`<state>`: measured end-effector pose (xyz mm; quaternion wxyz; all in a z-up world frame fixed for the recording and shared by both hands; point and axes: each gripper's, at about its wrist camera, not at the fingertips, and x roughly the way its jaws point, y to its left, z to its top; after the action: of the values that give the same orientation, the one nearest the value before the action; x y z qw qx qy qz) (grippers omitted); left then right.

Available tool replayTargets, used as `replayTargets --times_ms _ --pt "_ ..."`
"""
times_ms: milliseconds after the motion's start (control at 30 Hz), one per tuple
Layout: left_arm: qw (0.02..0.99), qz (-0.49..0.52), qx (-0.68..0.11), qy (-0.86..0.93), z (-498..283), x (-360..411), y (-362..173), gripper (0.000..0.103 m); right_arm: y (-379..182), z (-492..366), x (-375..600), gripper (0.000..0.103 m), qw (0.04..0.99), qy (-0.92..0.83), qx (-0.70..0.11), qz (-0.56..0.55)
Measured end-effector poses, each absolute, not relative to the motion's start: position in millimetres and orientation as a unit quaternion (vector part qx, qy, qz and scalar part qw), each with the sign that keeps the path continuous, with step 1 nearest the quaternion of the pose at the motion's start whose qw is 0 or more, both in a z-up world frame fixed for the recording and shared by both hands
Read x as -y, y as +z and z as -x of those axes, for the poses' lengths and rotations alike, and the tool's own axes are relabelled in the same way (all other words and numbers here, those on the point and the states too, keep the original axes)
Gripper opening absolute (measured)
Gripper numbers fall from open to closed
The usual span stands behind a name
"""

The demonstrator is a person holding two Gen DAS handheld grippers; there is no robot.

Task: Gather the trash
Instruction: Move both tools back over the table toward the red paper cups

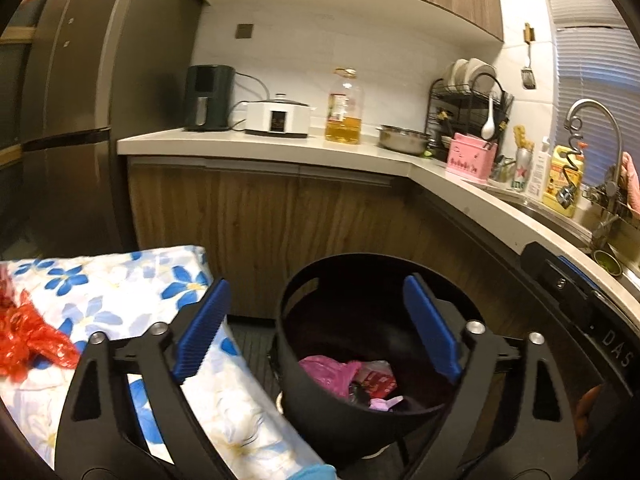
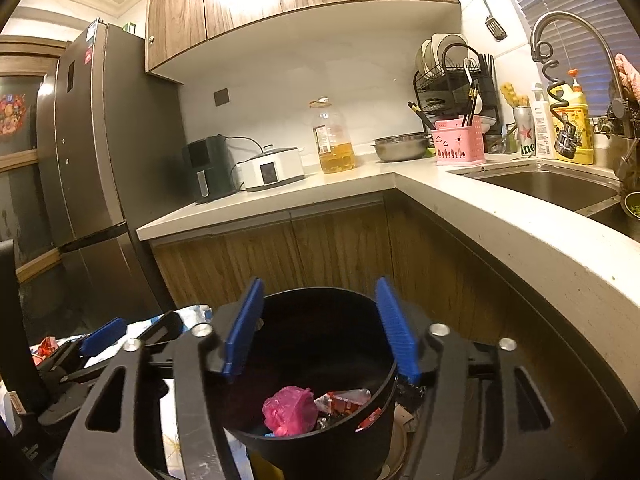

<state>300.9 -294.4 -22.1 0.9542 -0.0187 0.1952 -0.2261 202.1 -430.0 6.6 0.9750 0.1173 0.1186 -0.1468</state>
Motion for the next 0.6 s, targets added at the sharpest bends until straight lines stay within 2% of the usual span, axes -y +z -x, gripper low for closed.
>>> replayTargets --times_ms 67,200,600 --pt "0.956 0.022 -0.194 -0.218 -295.7 284.1 -21.4 0.096 7.1 -199.5 425.6 0.072 0.976 -0.146 -0.119 -0.113" --pt "0.961 0.024 -0.194 -0.196 -284.2 265.7 -20.0 0.097 7.8 -192.1 415.8 0.086 0.977 -0.143 -0.117 -0.11" --pt "0.974 0.034 -0.18 -0.132 -243.3 198.9 -19.4 0.097 7.1 -176.0 377.3 0.09 0.977 -0.127 -0.129 -0.108"
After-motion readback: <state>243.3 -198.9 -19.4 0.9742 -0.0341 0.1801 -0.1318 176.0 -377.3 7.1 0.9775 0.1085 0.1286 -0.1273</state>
